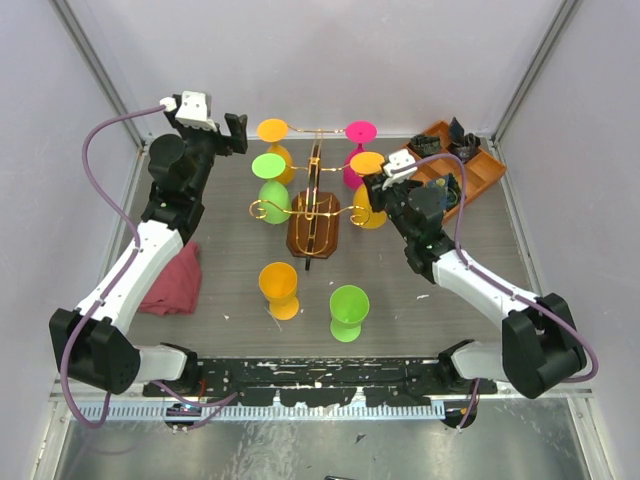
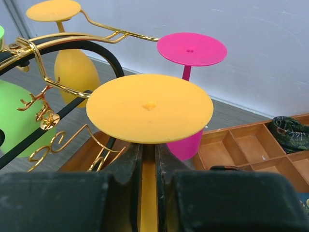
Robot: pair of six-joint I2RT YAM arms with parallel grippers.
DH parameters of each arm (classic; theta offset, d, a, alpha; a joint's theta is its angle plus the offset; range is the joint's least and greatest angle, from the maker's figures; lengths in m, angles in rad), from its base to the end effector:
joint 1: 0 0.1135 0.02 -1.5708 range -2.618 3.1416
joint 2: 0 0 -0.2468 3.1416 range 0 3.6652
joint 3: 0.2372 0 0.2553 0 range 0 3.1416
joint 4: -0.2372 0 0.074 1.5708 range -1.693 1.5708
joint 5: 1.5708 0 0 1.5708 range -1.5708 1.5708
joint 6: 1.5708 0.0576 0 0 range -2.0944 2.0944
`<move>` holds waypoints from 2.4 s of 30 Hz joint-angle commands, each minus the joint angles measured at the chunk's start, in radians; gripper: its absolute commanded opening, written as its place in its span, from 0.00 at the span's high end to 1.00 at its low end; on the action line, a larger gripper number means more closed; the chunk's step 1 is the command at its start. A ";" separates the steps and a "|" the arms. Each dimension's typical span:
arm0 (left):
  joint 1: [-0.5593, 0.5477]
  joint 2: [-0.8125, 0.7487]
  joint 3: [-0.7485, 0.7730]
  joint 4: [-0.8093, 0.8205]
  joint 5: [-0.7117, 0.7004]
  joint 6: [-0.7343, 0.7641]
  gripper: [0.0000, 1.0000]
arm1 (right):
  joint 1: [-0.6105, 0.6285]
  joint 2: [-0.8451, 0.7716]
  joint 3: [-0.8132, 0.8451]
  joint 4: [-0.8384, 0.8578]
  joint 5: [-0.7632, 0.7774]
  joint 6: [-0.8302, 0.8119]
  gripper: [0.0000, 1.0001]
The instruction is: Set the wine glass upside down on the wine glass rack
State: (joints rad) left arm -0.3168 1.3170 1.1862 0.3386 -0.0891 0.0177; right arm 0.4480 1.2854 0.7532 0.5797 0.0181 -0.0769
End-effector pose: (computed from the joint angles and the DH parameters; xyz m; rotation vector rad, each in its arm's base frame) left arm 0.3251 -0.1012 0.4066 0.1532 1.3578 -0.1905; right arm 0.2945 0.1404 0.2823 -0.3829 1.4812 0.2824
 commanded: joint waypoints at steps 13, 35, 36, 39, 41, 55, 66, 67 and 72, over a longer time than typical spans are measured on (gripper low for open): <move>0.005 -0.039 -0.021 0.022 -0.016 0.001 0.08 | 0.052 -0.007 0.023 -0.018 -0.029 -0.044 0.97; 0.001 -0.102 0.127 -0.240 0.151 0.032 0.07 | 0.051 -0.230 -0.048 -0.316 0.125 -0.036 0.51; -0.008 -0.099 0.157 -0.285 0.181 0.052 0.07 | 0.051 -0.244 -0.044 -0.349 0.145 -0.031 0.49; -0.103 -0.102 0.197 -0.382 0.201 0.176 0.05 | 0.051 -0.271 -0.003 -0.452 0.245 0.005 0.43; -0.172 -0.108 0.212 -0.429 0.207 0.243 0.05 | 0.051 -0.276 0.045 -0.526 0.323 0.045 0.35; -0.764 -0.252 0.057 -0.778 -0.058 0.251 0.07 | -0.025 -0.102 0.546 -1.024 0.504 0.211 0.10; -0.932 -0.119 -0.042 -0.736 -0.182 0.162 0.07 | -0.042 -0.098 0.597 -1.119 0.457 0.282 0.09; -0.933 -0.104 -0.048 -0.720 -0.186 0.158 0.07 | -0.043 -0.106 0.596 -1.126 0.456 0.284 0.09; -0.942 -0.024 -0.047 -0.702 -0.173 0.143 0.08 | -0.042 -0.150 0.592 -1.158 0.470 0.284 0.09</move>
State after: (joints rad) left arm -1.2461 1.2533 1.1400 -0.4179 -0.2508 0.1871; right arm 0.4080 1.2011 1.3006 -0.5655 0.4767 0.1871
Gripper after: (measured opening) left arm 0.925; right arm 0.907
